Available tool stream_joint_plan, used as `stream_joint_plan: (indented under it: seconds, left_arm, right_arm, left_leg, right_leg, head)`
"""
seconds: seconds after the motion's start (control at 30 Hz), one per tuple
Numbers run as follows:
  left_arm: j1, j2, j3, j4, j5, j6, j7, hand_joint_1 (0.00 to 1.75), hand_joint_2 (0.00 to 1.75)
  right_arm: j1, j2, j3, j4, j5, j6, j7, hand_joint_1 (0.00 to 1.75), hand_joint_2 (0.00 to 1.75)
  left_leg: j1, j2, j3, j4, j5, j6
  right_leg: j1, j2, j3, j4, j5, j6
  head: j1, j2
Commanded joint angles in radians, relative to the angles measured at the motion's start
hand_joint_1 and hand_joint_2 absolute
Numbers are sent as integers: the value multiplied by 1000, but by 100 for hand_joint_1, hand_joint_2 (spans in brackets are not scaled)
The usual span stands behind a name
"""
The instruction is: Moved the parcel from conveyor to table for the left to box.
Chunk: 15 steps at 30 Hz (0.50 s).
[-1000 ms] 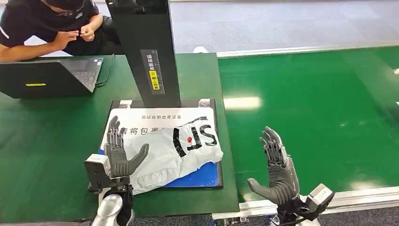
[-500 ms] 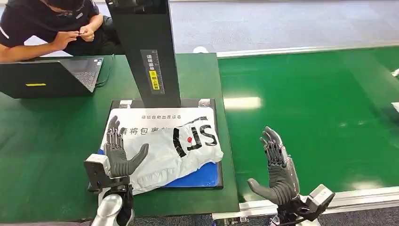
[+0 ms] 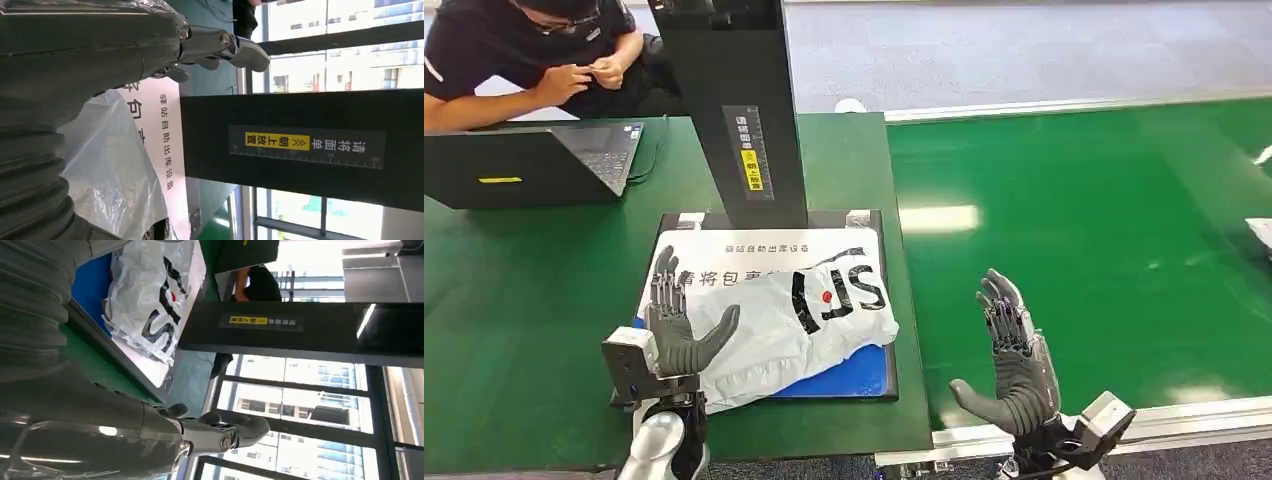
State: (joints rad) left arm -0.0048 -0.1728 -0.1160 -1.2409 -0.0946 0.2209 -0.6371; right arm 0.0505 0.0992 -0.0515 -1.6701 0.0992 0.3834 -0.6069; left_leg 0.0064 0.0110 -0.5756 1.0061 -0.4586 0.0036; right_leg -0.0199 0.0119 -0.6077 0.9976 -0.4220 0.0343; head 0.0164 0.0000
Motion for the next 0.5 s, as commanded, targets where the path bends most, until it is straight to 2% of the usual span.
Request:
stream_joint_plan:
  seconds: [0.03,0.13,0.17,0.23,0.27,0.3,0.37,0.5]
  left_arm:
    - [-17,1,8,13,3,-5,6,0,175]
    - [-9,4,-1,-8,-18,3,10,0,175]
    - [-11,22,-30,-8,-125,81,5,0,175]
    - [-13,33,-64,-5,-225,121,16,0,175]
    - [-17,54,-113,3,-388,182,50,0,175]
    - [-17,54,-113,3,-388,182,50,0,175]
    - [-29,90,-195,27,-606,160,136,0,175]
    - [-28,92,-230,36,-721,131,198,0,175]
  right_arm:
    - [-11,21,-24,41,-2,4,-1,0,175]
    - [-11,25,-28,27,-1,11,2,0,175]
    - [-9,27,-31,24,-2,14,2,0,175]
    - [-7,28,-35,21,-2,19,2,0,175]
    - [-8,26,-38,24,-1,22,3,0,175]
    - [-8,26,-38,24,-1,22,3,0,175]
    - [-17,23,-41,40,-1,29,3,0,175]
    - [-29,23,-45,54,-2,39,3,0,175]
  left_leg:
    - [0,-1,1,-1,0,0]
    - [0,-1,2,-1,0,-1]
    - [0,-1,1,0,0,-1]
    - [0,-2,2,-1,0,-1]
    - [0,-2,2,-1,0,-1]
    - [0,-2,3,-1,0,-1]
    - [0,-2,2,-1,0,0]
    - [0,-1,2,-1,0,0]
  right_leg:
    - [0,-1,1,0,0,-2]
    - [0,-1,1,0,0,-2]
    - [1,-1,1,0,0,-2]
    - [0,-2,2,0,0,-3]
    - [0,-2,1,0,0,-2]
    - [0,-2,2,0,-1,-3]
    - [0,-2,1,0,0,-1]
    - [0,-1,1,-1,0,-2]
  head:
    - [0,0]
    - [0,0]
    - [0,0]
    - [0,0]
    - [0,0]
    - [0,0]
    - [0,0]
    - [0,0]
